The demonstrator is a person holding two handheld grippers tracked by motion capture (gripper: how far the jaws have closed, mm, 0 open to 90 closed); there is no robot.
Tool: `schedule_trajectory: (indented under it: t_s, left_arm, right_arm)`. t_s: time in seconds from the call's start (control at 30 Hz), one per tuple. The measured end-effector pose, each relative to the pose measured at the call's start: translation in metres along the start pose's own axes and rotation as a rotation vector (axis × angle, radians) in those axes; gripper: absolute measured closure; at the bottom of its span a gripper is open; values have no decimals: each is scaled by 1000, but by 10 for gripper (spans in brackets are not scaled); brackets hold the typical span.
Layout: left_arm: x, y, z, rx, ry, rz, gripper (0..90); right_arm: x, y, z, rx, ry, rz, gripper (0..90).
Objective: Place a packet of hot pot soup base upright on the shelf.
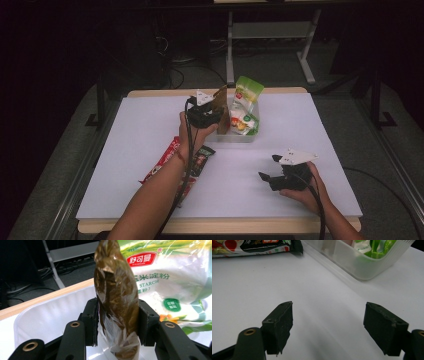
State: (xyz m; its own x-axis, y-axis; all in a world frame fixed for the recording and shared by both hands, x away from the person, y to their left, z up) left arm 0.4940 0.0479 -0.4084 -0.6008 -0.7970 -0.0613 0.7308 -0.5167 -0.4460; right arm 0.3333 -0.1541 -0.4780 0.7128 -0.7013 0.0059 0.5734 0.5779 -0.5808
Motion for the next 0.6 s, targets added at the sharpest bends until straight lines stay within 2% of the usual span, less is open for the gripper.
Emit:
schedule_trajectory:
  t_s: [0.1, 0.3, 0.6]
  left_arm:
    - [-2, -6, 2, 6, 15, 2, 574]
    - [-5, -20, 3, 10, 48, -21, 560]
    - [-16, -50, -6, 8, 91, -68, 526]
  right_arm:
    - [0, 0, 0, 0, -3, -5, 231]
    - [-2, 0, 0, -4, 0, -3, 231]
    - [-3, 0, -1, -7, 2, -1, 231]
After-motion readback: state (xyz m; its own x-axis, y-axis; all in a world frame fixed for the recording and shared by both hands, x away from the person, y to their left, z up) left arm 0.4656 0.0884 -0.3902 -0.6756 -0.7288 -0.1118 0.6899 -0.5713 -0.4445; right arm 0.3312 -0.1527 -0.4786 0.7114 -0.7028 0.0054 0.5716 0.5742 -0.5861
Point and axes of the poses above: each handheld gripper's, and its own axes: y roughly forward along the jaws, z roughly out of its top, x roughly to its right, the point moved 8 cm from there along y, roughly forward along the jaws, and after that the axes turned 3 degrees about y, right-handed, at the moved point
